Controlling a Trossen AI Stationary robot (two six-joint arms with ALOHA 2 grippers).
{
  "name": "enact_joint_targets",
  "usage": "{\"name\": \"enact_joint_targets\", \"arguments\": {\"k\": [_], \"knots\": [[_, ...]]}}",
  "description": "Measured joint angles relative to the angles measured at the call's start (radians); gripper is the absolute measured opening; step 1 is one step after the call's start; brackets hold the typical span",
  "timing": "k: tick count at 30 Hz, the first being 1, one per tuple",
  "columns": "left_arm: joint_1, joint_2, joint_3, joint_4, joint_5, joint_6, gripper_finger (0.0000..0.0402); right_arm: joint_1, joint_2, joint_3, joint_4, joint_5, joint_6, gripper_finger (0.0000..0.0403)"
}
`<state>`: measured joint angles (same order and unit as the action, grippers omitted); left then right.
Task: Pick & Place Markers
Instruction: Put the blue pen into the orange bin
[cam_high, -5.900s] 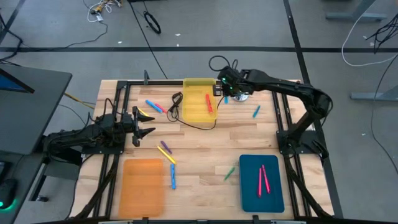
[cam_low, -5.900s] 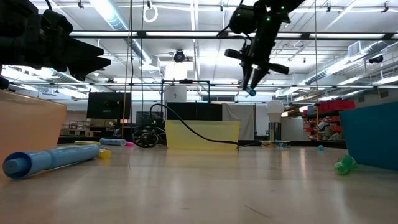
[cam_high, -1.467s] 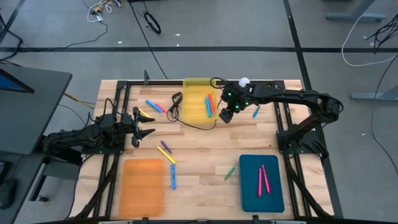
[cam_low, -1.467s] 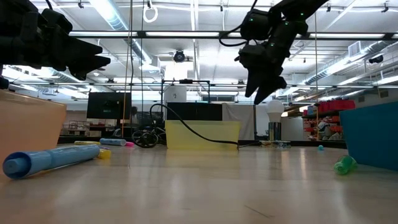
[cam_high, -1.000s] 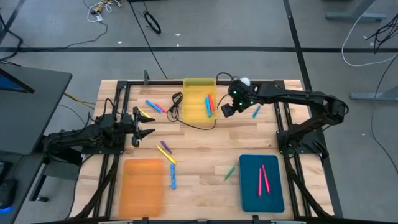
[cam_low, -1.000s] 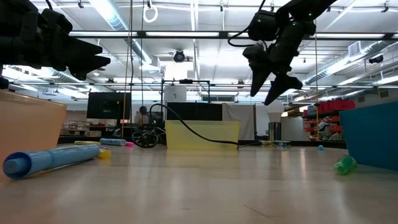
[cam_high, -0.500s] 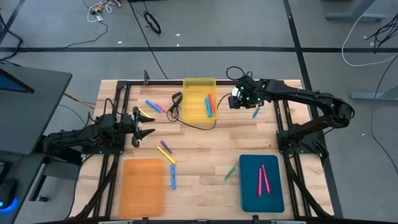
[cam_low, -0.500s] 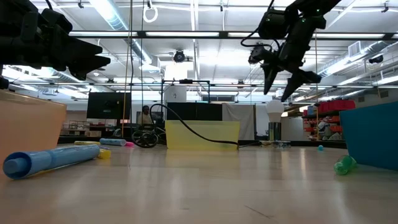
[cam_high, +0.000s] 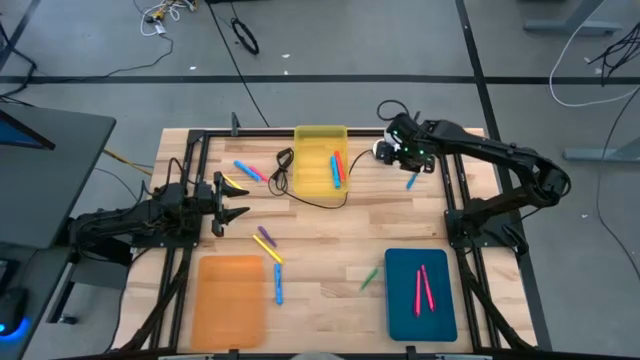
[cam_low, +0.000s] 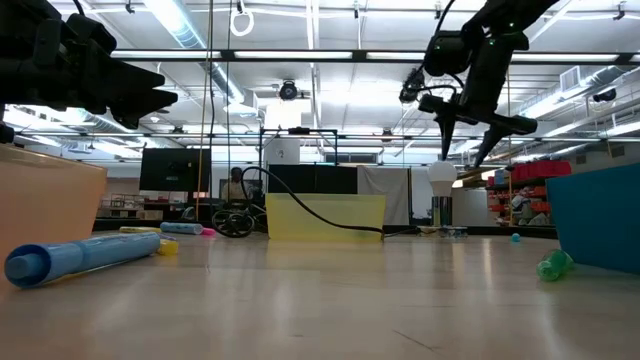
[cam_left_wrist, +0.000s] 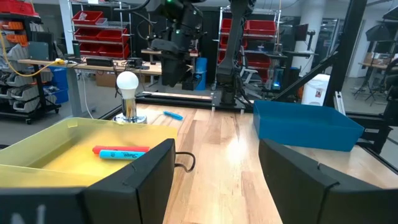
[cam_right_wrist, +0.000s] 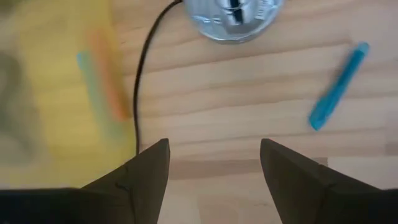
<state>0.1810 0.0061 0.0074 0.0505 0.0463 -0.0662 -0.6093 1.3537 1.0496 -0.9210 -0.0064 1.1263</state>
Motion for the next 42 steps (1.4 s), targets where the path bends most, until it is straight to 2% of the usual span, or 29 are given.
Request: {"name": "enact_joint_targets", "arguments": {"k": [8, 31, 42], "knots": [[0.0, 0.0, 0.0, 0.0, 0.0, 0.0, 0.0238, -0.041, 0.0, 0.0, -0.1, 0.043, 0.09, 0.0252], [0.0, 0.0, 0.0, 0.001, 0.0, 0.0, 0.0238, -0.167, 0.0, 0.0, -0.282, 0.104, 0.142, 0.0252], [0.0, 0.0, 0.0, 0.001, 0.0, 0.0, 0.0238, -0.168, 0.0, -0.005, -0.27, 0.105, 0.142, 0.0252]]}}
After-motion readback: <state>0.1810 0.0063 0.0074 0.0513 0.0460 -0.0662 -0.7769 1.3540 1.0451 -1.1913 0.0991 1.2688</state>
